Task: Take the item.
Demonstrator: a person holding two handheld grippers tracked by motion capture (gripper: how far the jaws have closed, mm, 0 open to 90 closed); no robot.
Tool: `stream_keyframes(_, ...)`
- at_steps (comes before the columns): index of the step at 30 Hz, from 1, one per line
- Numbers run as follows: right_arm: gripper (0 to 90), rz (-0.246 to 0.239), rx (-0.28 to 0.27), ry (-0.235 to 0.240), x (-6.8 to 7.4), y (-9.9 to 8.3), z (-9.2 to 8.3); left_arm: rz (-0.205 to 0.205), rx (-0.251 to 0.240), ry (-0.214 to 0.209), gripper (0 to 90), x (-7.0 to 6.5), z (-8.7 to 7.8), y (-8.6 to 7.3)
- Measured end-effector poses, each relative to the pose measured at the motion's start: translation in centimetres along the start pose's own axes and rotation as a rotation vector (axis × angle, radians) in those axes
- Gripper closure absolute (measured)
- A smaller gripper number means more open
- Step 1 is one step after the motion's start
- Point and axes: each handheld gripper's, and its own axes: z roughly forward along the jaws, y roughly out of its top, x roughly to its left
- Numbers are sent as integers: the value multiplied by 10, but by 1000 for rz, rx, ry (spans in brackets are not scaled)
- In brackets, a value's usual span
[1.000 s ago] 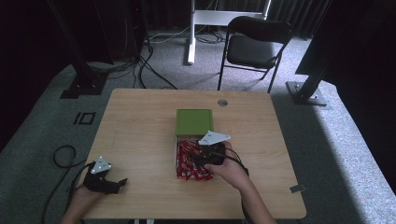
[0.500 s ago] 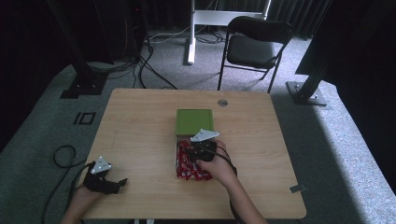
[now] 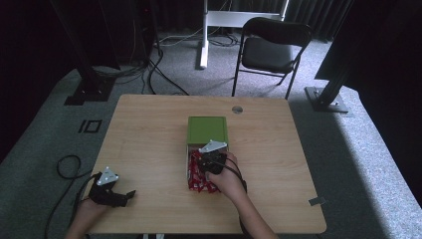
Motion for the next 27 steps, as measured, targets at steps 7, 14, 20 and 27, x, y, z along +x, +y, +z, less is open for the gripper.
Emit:
stream_keyframes(7, 795, -19, 7, -46, 5, -1, 2, 0, 0, 0, 15, 0, 0, 0)
stream_keyframes(14, 802, 27, -40, -4, -1, -1, -7, -1, 0, 0, 15, 0, 0, 0)
stream_keyframes(20, 802, 43, -66, 19, -1, -1, -16, -1, -1, 0, 14, 0, 0, 0)
stream_keyframes(27, 802, 67, -97, 36, -4, 0, -31, -2, 0, -1, 14, 0, 0, 0)
